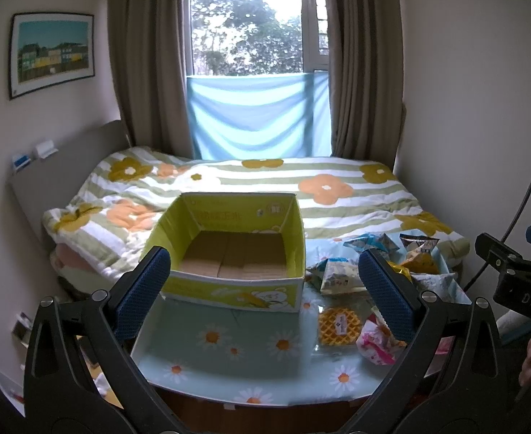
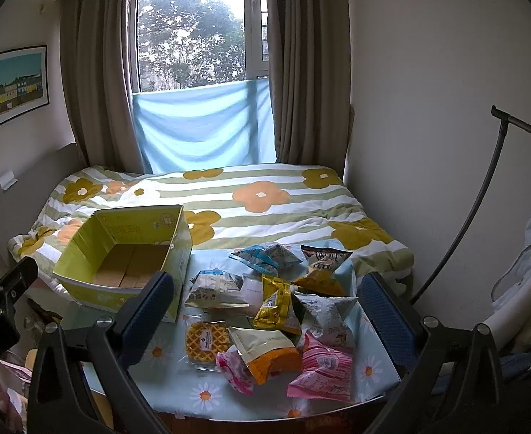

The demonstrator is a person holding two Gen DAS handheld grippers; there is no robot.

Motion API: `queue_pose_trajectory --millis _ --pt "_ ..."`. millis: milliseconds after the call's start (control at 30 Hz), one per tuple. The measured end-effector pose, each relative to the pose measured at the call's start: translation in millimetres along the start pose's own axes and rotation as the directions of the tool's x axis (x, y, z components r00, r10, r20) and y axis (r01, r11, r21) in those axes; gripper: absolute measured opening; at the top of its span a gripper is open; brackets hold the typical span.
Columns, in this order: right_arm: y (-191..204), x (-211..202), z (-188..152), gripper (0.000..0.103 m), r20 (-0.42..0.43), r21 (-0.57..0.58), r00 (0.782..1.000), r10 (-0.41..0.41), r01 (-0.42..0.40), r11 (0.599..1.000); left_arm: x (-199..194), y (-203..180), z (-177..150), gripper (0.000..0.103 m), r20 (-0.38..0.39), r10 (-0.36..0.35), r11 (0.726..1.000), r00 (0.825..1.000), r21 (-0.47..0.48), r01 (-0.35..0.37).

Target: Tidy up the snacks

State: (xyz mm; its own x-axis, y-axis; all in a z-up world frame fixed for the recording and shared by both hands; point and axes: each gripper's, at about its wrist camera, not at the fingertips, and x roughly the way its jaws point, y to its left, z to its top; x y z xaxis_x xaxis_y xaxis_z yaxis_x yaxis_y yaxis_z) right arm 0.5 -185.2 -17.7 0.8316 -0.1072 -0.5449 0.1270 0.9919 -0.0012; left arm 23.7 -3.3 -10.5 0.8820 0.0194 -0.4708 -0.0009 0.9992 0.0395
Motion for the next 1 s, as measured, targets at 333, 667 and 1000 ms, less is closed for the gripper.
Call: queue_pose_trajectory --millis 333,667,1000 --pt "-33.4 16.1 -19.9 0.103 -0.082 0.031 0.997 -0.005 0.008 0.999 33.1 -34.9 -15.7 0.103 -0.106 -0.083 0.996 0.991 0.022 0.085" --pt "-91.2 68.7 -74.0 0.103 -0.303 0.076 0.950 0.074 -0.053 0.996 94.5 -108.0 -68.2 0.103 -0.340 -0.174 0.977 0.924 0.056 0.205" --pt "-125.0 123.1 -118.7 0.103 -0.512 0.202 0.845 0.153 -0.055 0.978 161.3 -171.5 -79.5 0.103 -0.489 -0.262 0.897 0.832 0.195 0.397"
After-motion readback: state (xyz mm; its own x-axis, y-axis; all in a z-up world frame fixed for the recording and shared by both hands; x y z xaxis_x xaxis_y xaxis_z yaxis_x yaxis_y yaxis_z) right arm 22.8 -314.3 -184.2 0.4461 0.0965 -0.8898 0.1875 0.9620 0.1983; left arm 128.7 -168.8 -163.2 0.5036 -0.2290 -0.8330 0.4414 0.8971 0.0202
